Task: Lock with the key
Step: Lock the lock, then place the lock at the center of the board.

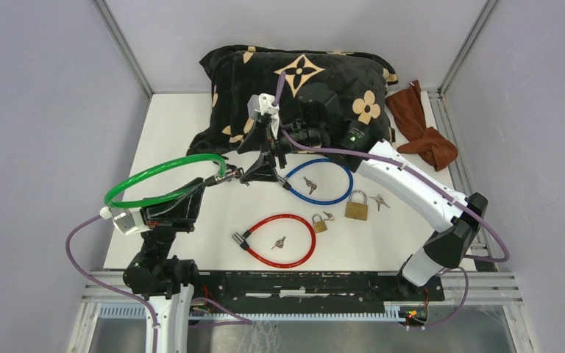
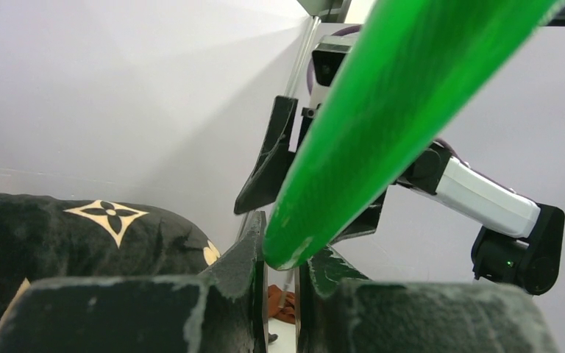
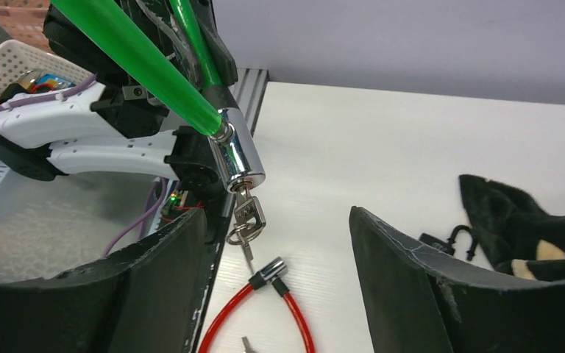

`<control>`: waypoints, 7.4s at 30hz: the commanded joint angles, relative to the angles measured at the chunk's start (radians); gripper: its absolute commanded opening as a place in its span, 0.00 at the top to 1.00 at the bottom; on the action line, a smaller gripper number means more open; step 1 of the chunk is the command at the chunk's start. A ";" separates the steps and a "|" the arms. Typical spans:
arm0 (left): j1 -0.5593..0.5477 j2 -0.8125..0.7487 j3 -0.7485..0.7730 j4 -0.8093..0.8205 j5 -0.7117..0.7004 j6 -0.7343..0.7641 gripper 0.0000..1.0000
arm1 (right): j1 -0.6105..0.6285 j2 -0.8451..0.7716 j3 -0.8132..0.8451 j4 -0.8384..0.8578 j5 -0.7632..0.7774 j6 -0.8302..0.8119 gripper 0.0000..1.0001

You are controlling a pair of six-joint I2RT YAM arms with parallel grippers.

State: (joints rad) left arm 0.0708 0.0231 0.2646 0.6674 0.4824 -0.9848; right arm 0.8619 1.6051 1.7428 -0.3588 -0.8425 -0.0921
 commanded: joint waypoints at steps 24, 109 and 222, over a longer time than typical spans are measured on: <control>0.005 -0.008 0.041 0.035 -0.002 0.017 0.98 | 0.017 0.045 -0.001 0.040 -0.119 0.083 0.55; 0.006 -0.013 -0.031 -0.376 -0.007 0.113 0.98 | 0.210 -0.169 -0.121 0.585 0.612 0.053 1.00; -0.006 0.342 -0.082 -1.295 -0.488 2.759 0.35 | 0.012 0.047 -0.651 0.616 0.397 0.036 1.00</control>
State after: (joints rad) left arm 0.0631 0.4812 0.1940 -0.2783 -0.0334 1.5043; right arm 0.8112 1.5909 0.9623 0.2001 -0.4633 -0.0818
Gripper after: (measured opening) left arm 0.404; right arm 0.243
